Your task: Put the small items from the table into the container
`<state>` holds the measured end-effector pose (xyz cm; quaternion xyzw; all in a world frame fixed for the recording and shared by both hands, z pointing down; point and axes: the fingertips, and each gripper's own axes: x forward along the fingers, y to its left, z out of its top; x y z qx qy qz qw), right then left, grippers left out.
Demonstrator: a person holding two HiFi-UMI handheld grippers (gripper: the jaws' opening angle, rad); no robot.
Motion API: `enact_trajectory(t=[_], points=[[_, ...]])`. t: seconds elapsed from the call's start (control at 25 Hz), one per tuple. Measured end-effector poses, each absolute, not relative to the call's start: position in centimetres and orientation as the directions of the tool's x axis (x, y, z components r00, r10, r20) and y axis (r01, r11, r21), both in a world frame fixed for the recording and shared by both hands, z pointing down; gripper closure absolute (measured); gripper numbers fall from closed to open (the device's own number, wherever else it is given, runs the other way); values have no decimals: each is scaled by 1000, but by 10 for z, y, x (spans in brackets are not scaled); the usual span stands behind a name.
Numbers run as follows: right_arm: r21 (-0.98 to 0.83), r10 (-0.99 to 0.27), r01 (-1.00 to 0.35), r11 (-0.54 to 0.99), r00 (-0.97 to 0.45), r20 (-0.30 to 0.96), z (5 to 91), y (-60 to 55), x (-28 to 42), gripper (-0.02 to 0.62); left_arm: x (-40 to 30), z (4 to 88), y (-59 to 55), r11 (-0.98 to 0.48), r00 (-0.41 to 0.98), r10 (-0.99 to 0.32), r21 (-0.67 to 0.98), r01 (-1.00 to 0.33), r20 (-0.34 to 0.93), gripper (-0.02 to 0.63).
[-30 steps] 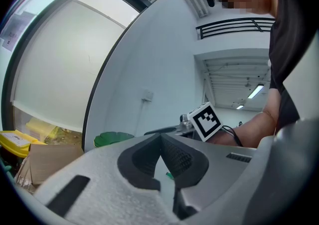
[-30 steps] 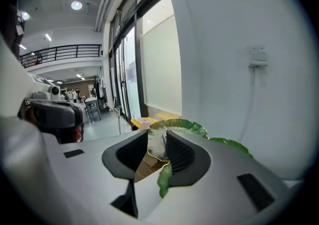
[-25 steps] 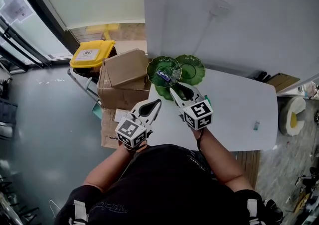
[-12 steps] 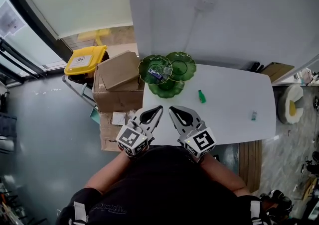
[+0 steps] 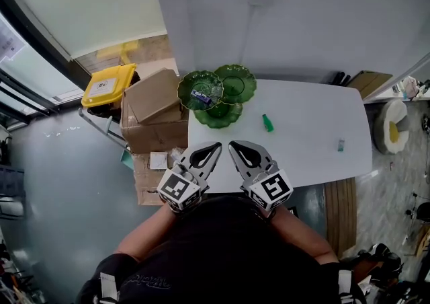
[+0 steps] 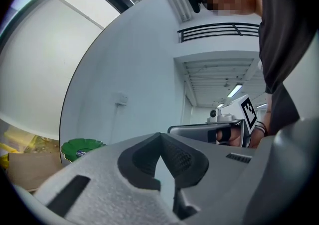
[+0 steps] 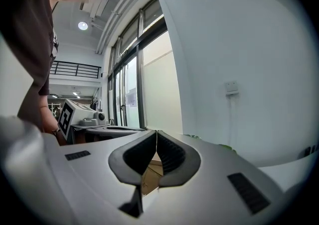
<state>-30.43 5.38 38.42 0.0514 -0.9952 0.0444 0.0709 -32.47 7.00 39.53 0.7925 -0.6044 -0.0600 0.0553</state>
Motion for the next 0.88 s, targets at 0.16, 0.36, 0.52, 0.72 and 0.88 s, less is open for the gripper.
enact_trajectory(t=[0.16, 0.36, 0.52, 0.72, 0.88], points=[[-92, -124, -139, 986, -980, 154, 384, 47, -293, 575, -316, 393, 66, -275, 274, -961, 195, -941, -36, 600], [-102, -148, -166, 981, -975, 165, 387, 36, -274, 575, -310, 390, 52, -260, 255, -966, 207, -943, -52, 600], [-101, -152, -170, 980, -975, 161, 387, 24, -259, 575, -292, 392, 39, -266, 262, -964, 207, -941, -44, 598], [-108, -139, -156, 982, -978, 155, 386, -3, -232, 575, -264, 392, 10, -267, 265, -964, 181, -947, -37, 600], [-136, -100, -121, 983, -983, 152, 386, -38, -204, 575, -235, 393, -24, -232, 232, -972, 183, -955, -19, 600]])
